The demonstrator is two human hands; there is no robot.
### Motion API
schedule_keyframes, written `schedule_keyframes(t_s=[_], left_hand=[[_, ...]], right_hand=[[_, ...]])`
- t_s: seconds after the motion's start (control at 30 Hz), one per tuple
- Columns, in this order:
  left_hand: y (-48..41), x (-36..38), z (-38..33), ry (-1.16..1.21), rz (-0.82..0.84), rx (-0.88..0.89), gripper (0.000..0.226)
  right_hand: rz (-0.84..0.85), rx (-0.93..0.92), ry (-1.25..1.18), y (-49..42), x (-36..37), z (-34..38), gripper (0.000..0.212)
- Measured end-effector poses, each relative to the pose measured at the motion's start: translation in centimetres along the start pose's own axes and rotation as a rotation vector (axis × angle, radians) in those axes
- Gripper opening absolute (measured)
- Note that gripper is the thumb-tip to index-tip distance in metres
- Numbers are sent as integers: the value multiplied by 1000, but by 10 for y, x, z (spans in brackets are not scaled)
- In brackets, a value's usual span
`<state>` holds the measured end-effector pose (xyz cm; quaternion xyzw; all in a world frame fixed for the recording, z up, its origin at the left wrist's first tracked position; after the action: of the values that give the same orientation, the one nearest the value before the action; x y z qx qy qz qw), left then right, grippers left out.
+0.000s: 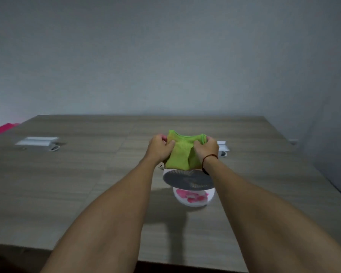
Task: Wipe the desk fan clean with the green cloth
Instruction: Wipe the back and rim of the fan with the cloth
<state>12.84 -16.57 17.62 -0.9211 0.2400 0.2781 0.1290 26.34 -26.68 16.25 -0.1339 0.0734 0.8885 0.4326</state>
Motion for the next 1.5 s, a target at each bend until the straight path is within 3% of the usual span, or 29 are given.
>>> schedule_keyframes(t_s=[0.07,0.13,0.27,0.33,0.47,0.53,0.63,0.83,0.9,1.0,1.1,1.23,1.37,1.5], left_hand=[[1,20,-7,25,74,0,17],[0,36,-3,33,146,-4,17],[3,42,22,-289,389,12,65],[5,43,35,-450,457,48,81],[4,56,47,-558,440,125,91],[1,64,49,-492,405,160,84],[-3,72,51,-331,320,197,64],[-14,79,56,-333,264,242,49],[-18,79,58,-339,279,235,51],[-21,81,57,-359,281,216,55],[-21,86,53,-357,275,180,54],[-22,85,51,-340,279,157,54],[-21,85,54,-289,277,133,42],[-26,86,57,-270,282,145,42]], right_hand=[[-39,21,46,-2,-20,-11,8],[-37,72,87,-6,-28,-26,25],[75,208,293,-3,-10,-62,65],[59,139,416,0,-1,-66,69],[122,-103,590,1,23,-61,73],[175,-152,657,0,35,-63,76],[118,-200,712,-4,39,-70,73],[26,-282,585,-21,26,-84,56],[-35,-189,389,-29,20,-101,52],[-155,80,31,-38,15,-119,65],[-244,265,-99,-46,11,-123,53],[-237,114,130,-35,18,-108,53],[-61,-201,562,-21,39,-85,50],[30,-365,671,-27,43,-77,53]])
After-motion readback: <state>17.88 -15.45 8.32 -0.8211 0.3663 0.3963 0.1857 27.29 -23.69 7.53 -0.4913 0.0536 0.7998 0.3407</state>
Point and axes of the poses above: each hand's wrist, its own y-axis away from the middle knuckle, its own x-axis out of the palm, z = x × y, the point moved 4 cm from there along -y, towards the middle knuckle, and after that the axes turned 7 degrees about z, right-handed, at the moved point
